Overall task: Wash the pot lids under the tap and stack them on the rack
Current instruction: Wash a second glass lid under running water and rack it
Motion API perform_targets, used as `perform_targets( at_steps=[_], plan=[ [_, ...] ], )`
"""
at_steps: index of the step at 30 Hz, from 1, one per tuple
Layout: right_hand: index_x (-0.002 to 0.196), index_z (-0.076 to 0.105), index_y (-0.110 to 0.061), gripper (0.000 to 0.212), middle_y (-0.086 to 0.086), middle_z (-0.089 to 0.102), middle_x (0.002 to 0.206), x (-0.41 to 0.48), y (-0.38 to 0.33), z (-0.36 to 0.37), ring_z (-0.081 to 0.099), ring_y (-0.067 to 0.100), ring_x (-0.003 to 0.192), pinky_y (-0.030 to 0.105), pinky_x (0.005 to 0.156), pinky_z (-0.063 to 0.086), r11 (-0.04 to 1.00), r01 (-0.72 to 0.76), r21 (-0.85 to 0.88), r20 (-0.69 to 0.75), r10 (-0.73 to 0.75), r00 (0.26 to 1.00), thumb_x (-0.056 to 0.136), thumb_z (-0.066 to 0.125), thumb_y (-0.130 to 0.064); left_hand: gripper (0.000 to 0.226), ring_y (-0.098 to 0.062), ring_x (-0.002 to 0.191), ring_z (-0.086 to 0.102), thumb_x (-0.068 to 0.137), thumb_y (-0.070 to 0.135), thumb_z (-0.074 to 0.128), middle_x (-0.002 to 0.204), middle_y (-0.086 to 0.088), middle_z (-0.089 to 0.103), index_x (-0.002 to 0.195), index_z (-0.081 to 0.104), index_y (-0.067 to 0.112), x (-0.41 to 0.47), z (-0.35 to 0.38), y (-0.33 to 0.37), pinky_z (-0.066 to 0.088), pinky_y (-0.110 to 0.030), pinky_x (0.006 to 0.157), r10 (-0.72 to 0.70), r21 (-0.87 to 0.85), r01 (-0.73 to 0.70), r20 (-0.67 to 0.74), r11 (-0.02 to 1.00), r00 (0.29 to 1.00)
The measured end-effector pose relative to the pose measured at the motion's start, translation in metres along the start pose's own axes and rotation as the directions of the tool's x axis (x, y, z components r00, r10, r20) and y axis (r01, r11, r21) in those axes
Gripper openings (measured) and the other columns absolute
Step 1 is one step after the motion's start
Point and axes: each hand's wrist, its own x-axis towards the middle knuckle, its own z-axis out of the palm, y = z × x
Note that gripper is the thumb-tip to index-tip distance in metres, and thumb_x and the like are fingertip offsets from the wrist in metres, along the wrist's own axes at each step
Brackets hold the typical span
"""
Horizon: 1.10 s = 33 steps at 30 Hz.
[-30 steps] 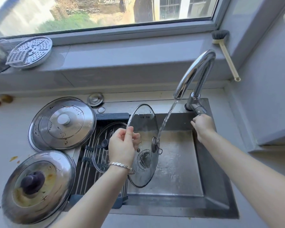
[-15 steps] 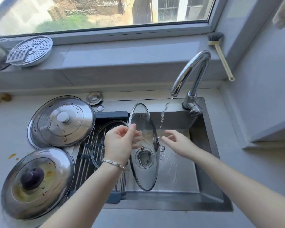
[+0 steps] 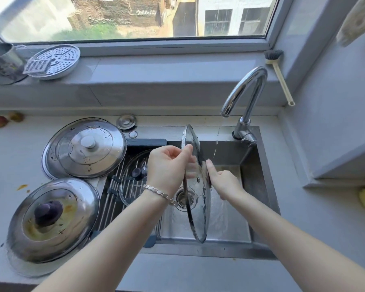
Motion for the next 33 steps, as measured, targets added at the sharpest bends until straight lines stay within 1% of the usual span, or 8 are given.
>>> perform_targets(
  at_steps=[3,5,9,13,16,22,29,33],
  plan=[
    [0.045,0.025,-0.018,0.064,-0.001,0.032,0.046,-0.004,0.001,-0.006,0.037,0.020,0.050,0.029,0.054,0.031,0.999,0.031,0.008,-0.027,-0.031,0.999,0.091,0.029,-0.062,0.028,-0.041,0.074,0.069,0.082,0.017,0.067,0.074,-0.023,0.070,0.059,0.064,0.002,0.000,0.000,0.007,0.059,-0.048,0.064,-0.001,0.044,0.000,0.022,0.999,1.000],
    [0.046,0.026,-0.019,0.062,-0.002,0.031,0.045,-0.006,0.001,-0.006,0.035,0.019,0.047,0.027,0.049,0.029,0.997,0.018,0.080,-0.042,-0.015,0.999,0.089,0.035,-0.063,0.029,-0.042,0.078,0.068,0.079,0.022,0.069,0.079,-0.027,0.070,0.068,0.066,-0.005,-0.003,0.001,0.014,0.057,-0.052,0.068,0.013,0.086,-0.018,0.059,0.996,0.998],
    [0.052,0.031,-0.020,0.055,0.000,0.030,0.050,-0.008,0.000,-0.006,0.027,0.016,0.044,0.023,0.045,0.022,0.928,-0.072,0.367,-0.028,0.088,0.996,0.085,0.046,-0.062,0.032,-0.035,0.089,0.069,0.086,0.020,0.063,0.098,-0.029,0.067,0.090,0.063,-0.011,-0.009,0.005,0.025,0.060,-0.044,0.069,-0.019,0.098,0.000,0.187,0.995,0.982],
    [0.057,0.031,-0.020,0.052,0.001,0.027,0.053,-0.009,0.001,-0.005,0.023,0.015,0.042,0.021,0.042,0.019,0.884,-0.157,0.439,-0.017,0.183,0.983,0.084,0.050,-0.060,0.029,-0.026,0.081,0.070,0.093,0.028,0.052,0.092,-0.019,0.070,0.088,0.063,0.001,-0.012,-0.006,0.020,0.060,-0.039,0.071,-0.077,0.096,0.054,0.255,0.994,0.964],
    [0.058,0.027,-0.020,0.053,0.001,0.026,0.052,-0.010,0.001,-0.004,0.022,0.016,0.043,0.022,0.042,0.020,0.876,-0.199,0.439,-0.042,0.241,0.970,0.084,0.051,-0.059,0.033,-0.017,0.072,0.065,0.097,0.032,0.039,0.086,-0.009,0.067,0.087,0.059,0.008,-0.013,-0.024,0.006,0.058,-0.030,0.063,-0.186,0.089,0.170,0.225,0.981,0.956],
    [0.056,0.028,-0.017,0.056,0.002,0.029,0.052,-0.010,0.003,0.002,0.025,0.017,0.044,0.025,0.042,0.024,0.875,-0.216,0.433,-0.080,0.276,0.958,0.085,0.048,-0.060,0.030,-0.016,0.075,0.062,0.099,0.028,0.036,0.093,-0.010,0.063,0.090,0.057,0.008,-0.013,-0.063,-0.029,0.055,-0.031,0.068,-0.317,0.154,0.298,0.121,0.942,0.941],
    [0.037,0.027,-0.017,0.066,-0.006,0.028,0.033,-0.011,0.000,0.018,0.031,0.018,0.043,0.027,0.048,0.025,0.934,-0.139,0.329,-0.167,0.203,0.965,0.087,0.050,-0.054,0.017,-0.014,0.070,0.062,0.094,0.014,0.045,0.086,-0.006,0.063,0.084,0.059,0.011,-0.004,-0.095,-0.051,0.049,-0.027,0.067,-0.361,0.179,0.345,0.066,0.921,0.930],
    [0.039,0.038,-0.012,0.066,0.001,0.038,0.042,-0.010,-0.006,0.030,0.041,0.020,0.049,0.029,0.052,0.031,0.984,-0.115,0.135,-0.163,0.136,0.977,0.088,0.047,-0.055,0.014,-0.010,0.069,0.062,0.094,0.013,0.046,0.088,-0.005,0.063,0.090,0.059,0.010,0.003,-0.115,-0.067,0.045,-0.021,0.065,-0.340,0.260,0.321,0.029,0.911,0.940]
  ],
)
